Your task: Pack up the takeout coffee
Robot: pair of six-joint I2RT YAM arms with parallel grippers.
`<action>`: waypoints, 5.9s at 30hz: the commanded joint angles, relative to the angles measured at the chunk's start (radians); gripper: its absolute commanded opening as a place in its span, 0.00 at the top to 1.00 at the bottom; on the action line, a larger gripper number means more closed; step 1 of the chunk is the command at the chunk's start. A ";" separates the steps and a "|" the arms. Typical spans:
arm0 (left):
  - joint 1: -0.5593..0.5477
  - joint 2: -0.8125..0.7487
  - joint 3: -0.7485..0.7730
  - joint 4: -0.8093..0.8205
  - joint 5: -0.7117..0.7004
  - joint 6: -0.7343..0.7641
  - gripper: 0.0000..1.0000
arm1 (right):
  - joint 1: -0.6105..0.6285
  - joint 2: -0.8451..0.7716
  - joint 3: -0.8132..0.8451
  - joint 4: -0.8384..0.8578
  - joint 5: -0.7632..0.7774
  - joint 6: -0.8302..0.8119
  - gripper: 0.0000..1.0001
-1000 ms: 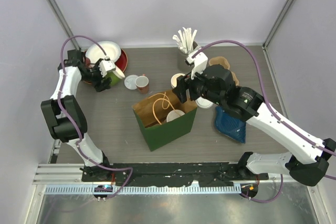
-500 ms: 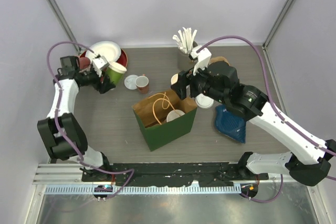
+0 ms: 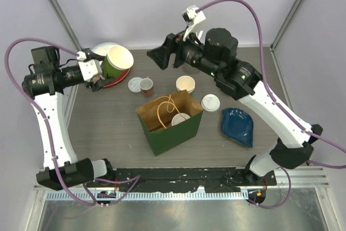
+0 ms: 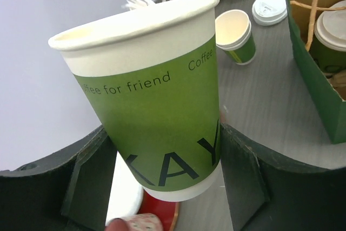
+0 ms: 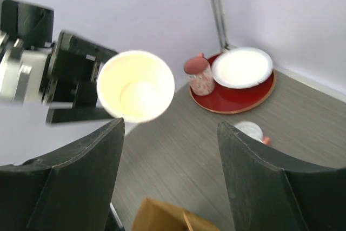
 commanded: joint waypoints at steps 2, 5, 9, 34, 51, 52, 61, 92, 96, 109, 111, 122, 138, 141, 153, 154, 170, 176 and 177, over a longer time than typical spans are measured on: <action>0.002 -0.066 0.056 -0.459 0.071 0.249 0.39 | 0.006 0.148 0.204 -0.030 -0.084 0.108 0.26; 0.003 -0.075 0.062 -0.459 0.082 0.233 0.39 | 0.014 0.197 0.244 -0.044 -0.167 0.132 0.26; 0.000 -0.080 0.064 -0.459 0.088 0.232 0.39 | 0.037 0.225 0.254 -0.030 -0.195 0.139 0.26; -0.011 -0.063 0.046 -0.355 0.007 0.048 0.00 | 0.026 0.154 0.202 -0.056 0.067 0.138 0.99; -0.314 0.214 -0.212 0.355 -0.799 -0.610 0.34 | -0.247 -0.211 -0.045 -0.163 0.363 0.059 0.99; -0.316 0.246 -0.191 0.360 -0.802 -0.612 0.36 | -0.257 -0.220 -0.054 -0.176 0.369 0.053 0.99; -0.316 0.558 -0.031 0.295 -0.686 -0.395 0.34 | -0.306 -0.251 -0.091 -0.286 0.371 0.022 0.99; -0.308 0.857 0.068 0.274 -0.641 -0.032 0.33 | -0.362 -0.278 -0.176 -0.339 0.333 -0.004 0.99; -0.308 0.889 0.087 0.262 -0.656 -0.034 0.36 | -0.369 -0.283 -0.180 -0.342 0.320 -0.004 0.99; -0.330 0.876 -0.033 0.450 -0.740 -0.094 0.61 | -0.388 -0.275 -0.186 -0.339 0.204 -0.007 0.99; -0.330 0.876 -0.046 0.455 -0.746 -0.097 0.78 | -0.389 -0.274 -0.186 -0.336 0.192 -0.003 0.99; -0.324 0.805 -0.063 0.432 -0.776 -0.187 1.00 | -0.394 -0.289 -0.192 -0.369 0.222 0.025 0.99; -0.288 0.424 -0.096 0.446 -0.742 -0.734 1.00 | -0.400 -0.407 -0.444 -0.710 0.343 0.214 0.99; -0.288 0.345 -0.076 0.438 -0.722 -0.819 1.00 | -0.399 -0.447 -0.579 -0.661 0.328 0.249 0.99; -0.290 0.095 0.041 0.415 -0.439 -1.104 1.00 | -0.400 -0.584 -0.994 -0.526 0.129 0.398 0.99; -0.290 0.087 0.050 0.415 -0.402 -1.133 1.00 | -0.400 -0.582 -1.018 -0.492 0.129 0.407 0.99; -0.434 0.102 0.358 0.285 -0.081 -1.460 1.00 | -0.396 -0.663 -1.131 -0.400 0.224 0.444 0.99; -0.570 0.122 0.401 0.301 -0.075 -1.552 1.00 | -0.389 -0.693 -1.161 -0.420 0.270 0.416 0.99; -0.601 0.124 0.400 0.327 -0.075 -1.578 1.00 | -0.388 -0.693 -1.167 -0.406 0.268 0.415 0.99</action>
